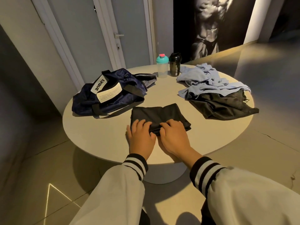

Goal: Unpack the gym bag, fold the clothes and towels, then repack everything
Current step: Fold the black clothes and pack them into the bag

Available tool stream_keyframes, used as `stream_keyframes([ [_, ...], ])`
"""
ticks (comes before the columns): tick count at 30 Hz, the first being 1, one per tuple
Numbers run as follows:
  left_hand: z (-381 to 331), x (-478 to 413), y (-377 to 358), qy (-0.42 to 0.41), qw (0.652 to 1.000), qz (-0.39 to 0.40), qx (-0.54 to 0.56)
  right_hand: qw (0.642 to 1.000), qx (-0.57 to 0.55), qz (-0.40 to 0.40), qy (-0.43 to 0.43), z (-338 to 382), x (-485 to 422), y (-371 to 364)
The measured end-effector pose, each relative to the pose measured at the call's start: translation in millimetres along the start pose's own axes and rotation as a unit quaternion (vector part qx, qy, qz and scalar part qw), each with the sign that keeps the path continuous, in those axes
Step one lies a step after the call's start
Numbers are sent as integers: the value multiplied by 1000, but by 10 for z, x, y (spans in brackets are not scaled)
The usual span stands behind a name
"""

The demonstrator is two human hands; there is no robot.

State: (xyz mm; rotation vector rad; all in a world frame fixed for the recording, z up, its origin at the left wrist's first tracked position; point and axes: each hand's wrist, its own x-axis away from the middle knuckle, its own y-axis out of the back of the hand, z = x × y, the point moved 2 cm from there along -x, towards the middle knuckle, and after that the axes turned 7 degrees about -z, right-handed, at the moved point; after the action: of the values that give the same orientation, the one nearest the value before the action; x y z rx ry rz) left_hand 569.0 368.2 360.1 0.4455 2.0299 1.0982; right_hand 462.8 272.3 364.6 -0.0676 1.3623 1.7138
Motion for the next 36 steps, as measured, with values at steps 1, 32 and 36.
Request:
stream_keyframes([
  [1, 6, -1, -16, 17, 1000, 1, -17, 1000, 15, -17, -6, -13, 4, 22],
  [32, -327, 110, -16, -69, 995, -63, -24, 997, 35, 33, -55, -67, 0, 21],
  [36, -373, 61, -23, -59, 994, 16, 87, 991, -96, -32, -84, -127, -8, 144],
])
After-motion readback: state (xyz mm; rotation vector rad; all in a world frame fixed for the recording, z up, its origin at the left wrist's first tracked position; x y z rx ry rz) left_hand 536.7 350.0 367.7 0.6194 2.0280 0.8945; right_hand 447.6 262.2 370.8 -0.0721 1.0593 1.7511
